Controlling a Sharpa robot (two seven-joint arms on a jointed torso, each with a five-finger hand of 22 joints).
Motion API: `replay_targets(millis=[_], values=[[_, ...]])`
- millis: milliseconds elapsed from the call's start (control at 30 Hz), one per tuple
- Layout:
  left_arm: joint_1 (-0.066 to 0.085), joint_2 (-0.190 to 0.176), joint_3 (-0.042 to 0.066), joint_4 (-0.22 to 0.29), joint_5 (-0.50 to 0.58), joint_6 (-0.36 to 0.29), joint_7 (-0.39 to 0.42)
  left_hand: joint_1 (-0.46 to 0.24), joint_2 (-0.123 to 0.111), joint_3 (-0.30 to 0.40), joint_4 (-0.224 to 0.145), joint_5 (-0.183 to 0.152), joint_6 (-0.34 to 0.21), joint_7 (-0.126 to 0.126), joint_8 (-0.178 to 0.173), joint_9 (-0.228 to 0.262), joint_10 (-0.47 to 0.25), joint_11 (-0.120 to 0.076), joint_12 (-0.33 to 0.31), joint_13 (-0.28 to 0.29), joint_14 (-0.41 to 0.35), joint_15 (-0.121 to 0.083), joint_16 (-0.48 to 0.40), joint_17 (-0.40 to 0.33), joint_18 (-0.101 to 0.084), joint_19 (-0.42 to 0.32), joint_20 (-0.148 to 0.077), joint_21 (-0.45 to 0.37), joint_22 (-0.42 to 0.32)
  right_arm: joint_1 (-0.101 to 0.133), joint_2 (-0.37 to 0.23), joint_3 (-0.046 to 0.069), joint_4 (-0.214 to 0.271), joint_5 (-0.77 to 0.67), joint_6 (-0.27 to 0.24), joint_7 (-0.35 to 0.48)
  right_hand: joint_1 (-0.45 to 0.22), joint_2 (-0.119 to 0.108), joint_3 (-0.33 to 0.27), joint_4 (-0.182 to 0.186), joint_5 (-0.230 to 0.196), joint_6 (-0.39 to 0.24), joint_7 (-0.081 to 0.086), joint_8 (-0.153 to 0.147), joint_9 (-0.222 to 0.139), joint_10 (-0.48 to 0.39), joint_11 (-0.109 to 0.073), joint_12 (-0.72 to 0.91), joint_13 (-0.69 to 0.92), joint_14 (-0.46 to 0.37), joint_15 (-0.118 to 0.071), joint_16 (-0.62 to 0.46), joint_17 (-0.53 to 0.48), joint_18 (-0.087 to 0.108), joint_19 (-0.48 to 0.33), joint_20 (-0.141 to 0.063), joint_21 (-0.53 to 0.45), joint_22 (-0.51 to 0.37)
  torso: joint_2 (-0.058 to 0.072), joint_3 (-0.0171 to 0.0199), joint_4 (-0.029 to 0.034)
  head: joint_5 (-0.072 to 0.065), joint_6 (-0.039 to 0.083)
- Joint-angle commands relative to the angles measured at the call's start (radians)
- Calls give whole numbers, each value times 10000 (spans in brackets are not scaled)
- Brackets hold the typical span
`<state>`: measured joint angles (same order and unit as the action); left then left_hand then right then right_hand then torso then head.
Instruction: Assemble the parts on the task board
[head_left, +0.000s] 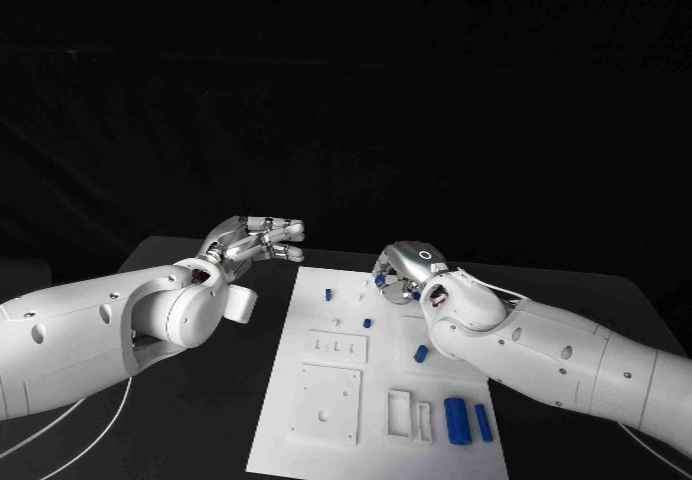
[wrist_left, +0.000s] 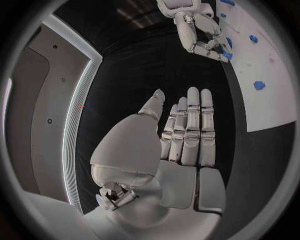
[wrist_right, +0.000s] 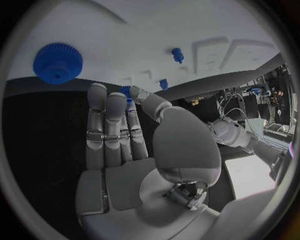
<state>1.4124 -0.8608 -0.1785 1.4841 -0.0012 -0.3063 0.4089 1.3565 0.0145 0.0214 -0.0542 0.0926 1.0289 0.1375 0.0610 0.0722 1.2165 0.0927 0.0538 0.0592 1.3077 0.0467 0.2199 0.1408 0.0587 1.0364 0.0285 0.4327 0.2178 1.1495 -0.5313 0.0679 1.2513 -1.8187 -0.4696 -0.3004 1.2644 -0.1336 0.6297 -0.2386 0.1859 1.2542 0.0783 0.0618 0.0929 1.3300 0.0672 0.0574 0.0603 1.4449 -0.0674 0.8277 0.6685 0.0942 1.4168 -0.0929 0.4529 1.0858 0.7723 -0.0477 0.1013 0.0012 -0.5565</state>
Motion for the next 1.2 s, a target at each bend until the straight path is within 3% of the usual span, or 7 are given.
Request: replay_targets(millis=[33,633,1200], values=[[28,32,14,23,-40,124,66,49,40,25,-61,-48,-53,-7,20,-4,-84,10,44,9,-59,-7,-46,-9,-31,-27,-9,19,-9,-5,88,5,-58,-191,-351,-85,15,-81,-4,78,-51,-11,11,21,-7,571,-504,26,87,-1,-35,28,-15,181,81,-20,-60,36,60,-25,64,-21,22],[89,97,26,81,-66,152,47,23,54,20,-129,-61,-56,-4,18,-5,-87,12,43,9,-60,-5,-48,-12,-34,-65,-8,72,-5,-12,507,5,-573,-139,-408,-36,5,-71,-87,106,-58,-22,14,20,-28,547,-506,26,82,-4,-38,46,-59,170,173,-20,-295,218,237,-68,168,-17,124],[164,123,26,87,-86,179,3,5,64,14,-129,-61,-57,-2,19,-5,-92,15,42,9,-64,-3,-49,-14,-34,-74,-5,85,-9,-23,716,5,-912,-132,-379,-21,-5,-49,-132,106,-47,-24,17,23,-43,529,-502,25,78,-12,-37,56,-84,166,230,-19,-467,376,325,-99,179,-10,166]])
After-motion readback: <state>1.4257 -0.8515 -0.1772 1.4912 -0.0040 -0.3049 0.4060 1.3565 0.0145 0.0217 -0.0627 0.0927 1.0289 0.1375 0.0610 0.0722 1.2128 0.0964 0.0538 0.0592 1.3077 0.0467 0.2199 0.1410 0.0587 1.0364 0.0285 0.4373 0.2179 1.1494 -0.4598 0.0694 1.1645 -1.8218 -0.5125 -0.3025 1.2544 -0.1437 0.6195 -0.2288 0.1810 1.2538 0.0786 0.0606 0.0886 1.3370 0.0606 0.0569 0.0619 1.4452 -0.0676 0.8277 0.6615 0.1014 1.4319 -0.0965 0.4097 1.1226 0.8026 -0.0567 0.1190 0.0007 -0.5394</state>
